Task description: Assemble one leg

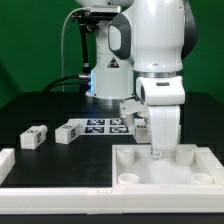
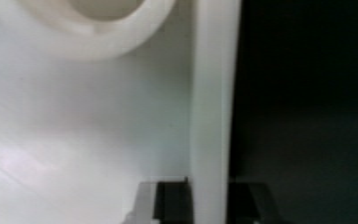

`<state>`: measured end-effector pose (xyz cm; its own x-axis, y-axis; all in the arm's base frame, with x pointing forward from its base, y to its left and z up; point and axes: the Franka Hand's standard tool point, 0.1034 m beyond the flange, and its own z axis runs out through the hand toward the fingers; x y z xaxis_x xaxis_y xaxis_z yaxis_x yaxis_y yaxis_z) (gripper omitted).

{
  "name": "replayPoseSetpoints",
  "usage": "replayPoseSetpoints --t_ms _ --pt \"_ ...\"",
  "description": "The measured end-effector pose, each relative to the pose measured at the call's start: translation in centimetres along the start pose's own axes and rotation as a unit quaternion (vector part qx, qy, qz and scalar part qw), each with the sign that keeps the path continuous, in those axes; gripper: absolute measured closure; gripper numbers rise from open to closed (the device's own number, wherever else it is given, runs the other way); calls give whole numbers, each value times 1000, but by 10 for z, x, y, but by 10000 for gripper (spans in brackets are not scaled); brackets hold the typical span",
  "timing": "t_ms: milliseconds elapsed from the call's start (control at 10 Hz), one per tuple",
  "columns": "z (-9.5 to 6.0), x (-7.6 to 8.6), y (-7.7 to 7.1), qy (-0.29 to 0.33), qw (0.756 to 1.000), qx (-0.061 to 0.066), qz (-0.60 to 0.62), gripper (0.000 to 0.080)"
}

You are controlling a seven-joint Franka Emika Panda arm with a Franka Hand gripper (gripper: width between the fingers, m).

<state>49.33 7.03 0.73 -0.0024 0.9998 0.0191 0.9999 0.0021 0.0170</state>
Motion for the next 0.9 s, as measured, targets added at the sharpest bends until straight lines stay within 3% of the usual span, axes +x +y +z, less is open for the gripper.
replayPoseSetpoints --t_ms 200,300,400,500,600,900 --pt "0 0 0 0 1000 0 0 737" --pt "0 0 0 0 1000 0 0 551" --pt "0 0 0 0 1000 0 0 551" --pt "0 0 0 0 1000 0 0 352" --pt "0 0 0 0 1000 0 0 202" --pt "0 0 0 0 1000 0 0 151"
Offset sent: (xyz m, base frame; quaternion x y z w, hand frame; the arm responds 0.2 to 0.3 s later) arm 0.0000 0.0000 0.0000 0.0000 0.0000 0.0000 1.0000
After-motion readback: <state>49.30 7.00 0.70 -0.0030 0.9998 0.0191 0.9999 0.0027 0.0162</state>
